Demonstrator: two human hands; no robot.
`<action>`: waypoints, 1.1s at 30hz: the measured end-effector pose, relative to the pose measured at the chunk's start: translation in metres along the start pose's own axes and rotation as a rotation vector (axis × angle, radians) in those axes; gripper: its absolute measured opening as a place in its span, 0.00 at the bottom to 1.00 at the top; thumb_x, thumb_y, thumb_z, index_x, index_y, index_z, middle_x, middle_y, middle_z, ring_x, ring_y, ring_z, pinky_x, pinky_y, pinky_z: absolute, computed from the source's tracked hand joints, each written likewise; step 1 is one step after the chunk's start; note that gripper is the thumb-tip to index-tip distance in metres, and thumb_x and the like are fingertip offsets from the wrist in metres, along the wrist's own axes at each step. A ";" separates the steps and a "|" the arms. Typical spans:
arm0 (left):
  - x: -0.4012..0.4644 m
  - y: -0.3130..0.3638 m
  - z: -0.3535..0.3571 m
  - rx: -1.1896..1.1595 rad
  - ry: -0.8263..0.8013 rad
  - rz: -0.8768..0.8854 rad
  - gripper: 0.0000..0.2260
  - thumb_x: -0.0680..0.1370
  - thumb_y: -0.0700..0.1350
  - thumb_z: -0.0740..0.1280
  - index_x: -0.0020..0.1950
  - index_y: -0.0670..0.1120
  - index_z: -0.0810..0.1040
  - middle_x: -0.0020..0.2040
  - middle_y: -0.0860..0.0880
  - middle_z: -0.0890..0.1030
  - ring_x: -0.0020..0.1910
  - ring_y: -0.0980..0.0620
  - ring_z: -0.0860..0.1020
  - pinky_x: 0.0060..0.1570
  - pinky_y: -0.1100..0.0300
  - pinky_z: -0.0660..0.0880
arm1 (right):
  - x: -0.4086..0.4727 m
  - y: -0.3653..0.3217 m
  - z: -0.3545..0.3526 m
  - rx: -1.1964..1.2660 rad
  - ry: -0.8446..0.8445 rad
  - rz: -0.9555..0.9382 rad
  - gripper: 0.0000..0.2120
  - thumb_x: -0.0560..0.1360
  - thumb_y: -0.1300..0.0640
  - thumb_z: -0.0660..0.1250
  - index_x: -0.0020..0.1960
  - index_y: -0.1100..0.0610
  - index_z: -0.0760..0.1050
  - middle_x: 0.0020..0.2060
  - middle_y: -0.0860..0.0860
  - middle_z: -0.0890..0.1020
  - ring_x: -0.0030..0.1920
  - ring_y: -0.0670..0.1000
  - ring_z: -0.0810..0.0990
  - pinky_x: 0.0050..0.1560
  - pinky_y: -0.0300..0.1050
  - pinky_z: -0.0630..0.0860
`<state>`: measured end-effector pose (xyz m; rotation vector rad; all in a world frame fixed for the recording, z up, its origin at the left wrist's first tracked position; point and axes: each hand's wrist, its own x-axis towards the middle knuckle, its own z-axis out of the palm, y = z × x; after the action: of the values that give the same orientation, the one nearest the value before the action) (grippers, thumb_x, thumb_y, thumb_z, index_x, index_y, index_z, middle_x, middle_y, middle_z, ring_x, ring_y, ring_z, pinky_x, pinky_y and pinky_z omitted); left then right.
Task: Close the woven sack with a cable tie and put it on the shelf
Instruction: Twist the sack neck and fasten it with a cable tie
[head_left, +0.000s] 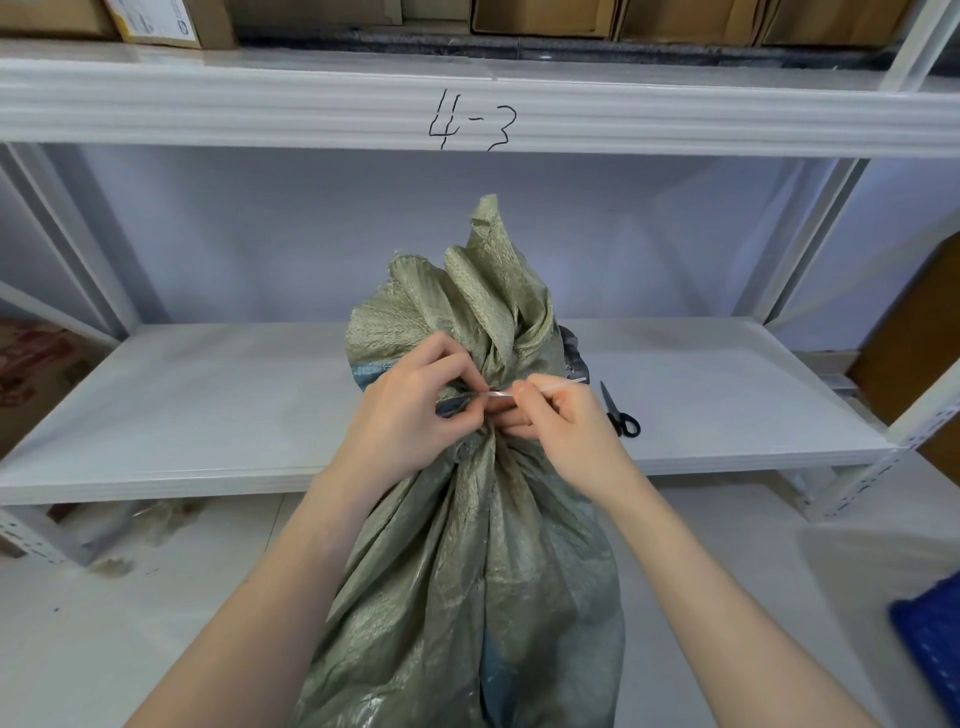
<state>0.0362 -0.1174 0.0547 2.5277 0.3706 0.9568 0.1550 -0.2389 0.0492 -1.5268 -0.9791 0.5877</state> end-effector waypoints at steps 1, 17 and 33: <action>0.000 0.001 0.001 0.000 0.005 -0.004 0.02 0.72 0.47 0.69 0.42 0.52 0.76 0.46 0.58 0.74 0.45 0.58 0.76 0.41 0.51 0.76 | 0.000 0.001 0.001 0.002 0.023 -0.005 0.14 0.80 0.60 0.57 0.49 0.66 0.79 0.41 0.51 0.84 0.44 0.48 0.85 0.47 0.37 0.80; -0.001 0.002 0.005 -0.083 -0.041 -0.012 0.06 0.71 0.51 0.64 0.43 0.53 0.79 0.46 0.59 0.75 0.45 0.59 0.75 0.43 0.51 0.76 | -0.001 0.015 0.011 -0.284 0.070 -0.207 0.19 0.79 0.54 0.59 0.31 0.61 0.67 0.32 0.51 0.69 0.37 0.51 0.70 0.38 0.40 0.64; 0.002 -0.006 0.003 -0.132 -0.046 -0.015 0.03 0.69 0.45 0.70 0.41 0.48 0.81 0.44 0.55 0.76 0.43 0.59 0.76 0.45 0.60 0.75 | 0.002 0.013 0.005 -0.269 0.015 -0.185 0.21 0.79 0.51 0.58 0.38 0.69 0.70 0.34 0.61 0.73 0.38 0.59 0.75 0.45 0.59 0.77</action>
<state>0.0385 -0.1121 0.0509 2.4196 0.3027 0.8859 0.1555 -0.2340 0.0356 -1.6497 -1.2094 0.3220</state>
